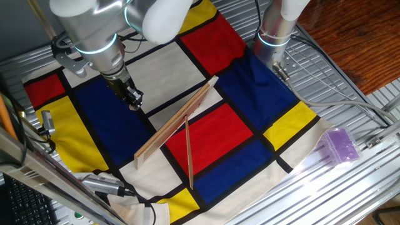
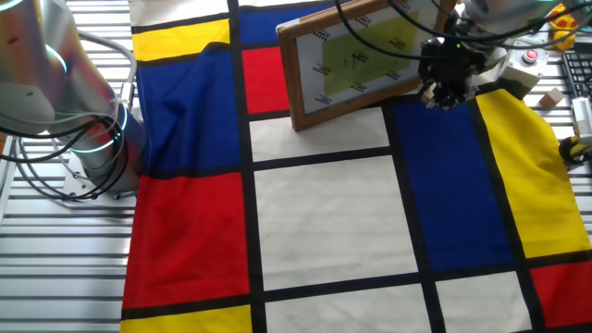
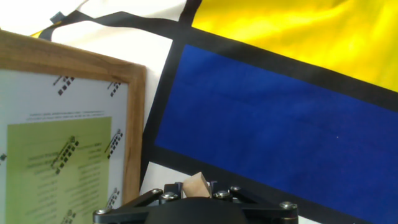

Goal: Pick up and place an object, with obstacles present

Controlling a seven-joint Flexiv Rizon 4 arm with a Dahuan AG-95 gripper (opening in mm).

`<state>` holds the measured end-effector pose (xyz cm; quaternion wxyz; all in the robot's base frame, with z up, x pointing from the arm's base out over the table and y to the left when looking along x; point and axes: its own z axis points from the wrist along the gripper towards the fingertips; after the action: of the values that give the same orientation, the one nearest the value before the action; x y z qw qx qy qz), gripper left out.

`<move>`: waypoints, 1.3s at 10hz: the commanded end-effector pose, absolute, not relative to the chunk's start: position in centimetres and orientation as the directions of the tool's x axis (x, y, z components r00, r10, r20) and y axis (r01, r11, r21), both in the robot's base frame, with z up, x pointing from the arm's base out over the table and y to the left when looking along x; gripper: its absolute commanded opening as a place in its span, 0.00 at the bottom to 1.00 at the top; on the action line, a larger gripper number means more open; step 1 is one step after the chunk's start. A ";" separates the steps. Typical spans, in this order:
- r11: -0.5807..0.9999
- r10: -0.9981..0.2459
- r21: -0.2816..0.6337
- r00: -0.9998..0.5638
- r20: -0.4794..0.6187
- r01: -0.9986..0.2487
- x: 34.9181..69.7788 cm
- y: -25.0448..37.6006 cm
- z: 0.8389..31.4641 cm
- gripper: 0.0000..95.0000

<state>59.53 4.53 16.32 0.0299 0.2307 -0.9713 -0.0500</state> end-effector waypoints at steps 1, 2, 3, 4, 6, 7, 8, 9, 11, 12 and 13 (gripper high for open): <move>0.880 -0.464 0.135 -0.885 0.035 -0.456 59.4 4.8 17.4 0.00; 0.879 -0.467 0.135 -0.884 0.040 -0.458 59.0 5.5 19.4 0.00; 0.879 -0.467 0.133 -0.883 0.041 -0.459 58.2 6.8 22.1 0.00; 0.879 -0.466 0.133 -0.884 0.040 -0.457 57.9 7.3 23.0 0.00; 0.890 -0.445 0.136 -0.894 0.050 -0.436 55.9 10.0 27.0 0.00; 0.898 -0.429 0.134 -0.902 0.054 -0.419 54.6 11.6 28.9 0.00; 0.910 -0.404 0.127 -0.913 0.065 -0.394 53.3 13.3 30.6 0.00; 0.919 -0.384 0.123 -0.921 0.069 -0.374 52.2 14.8 31.8 0.00; 0.930 -0.357 0.119 -0.931 0.073 -0.347 50.8 17.2 32.8 0.00; 0.936 -0.340 0.116 -0.937 0.073 -0.331 50.2 18.6 32.8 0.00; 0.940 -0.332 0.113 -0.940 0.076 -0.322 50.1 19.5 32.6 0.00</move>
<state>50.30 18.63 32.34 0.0443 0.1714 -0.9829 -0.0503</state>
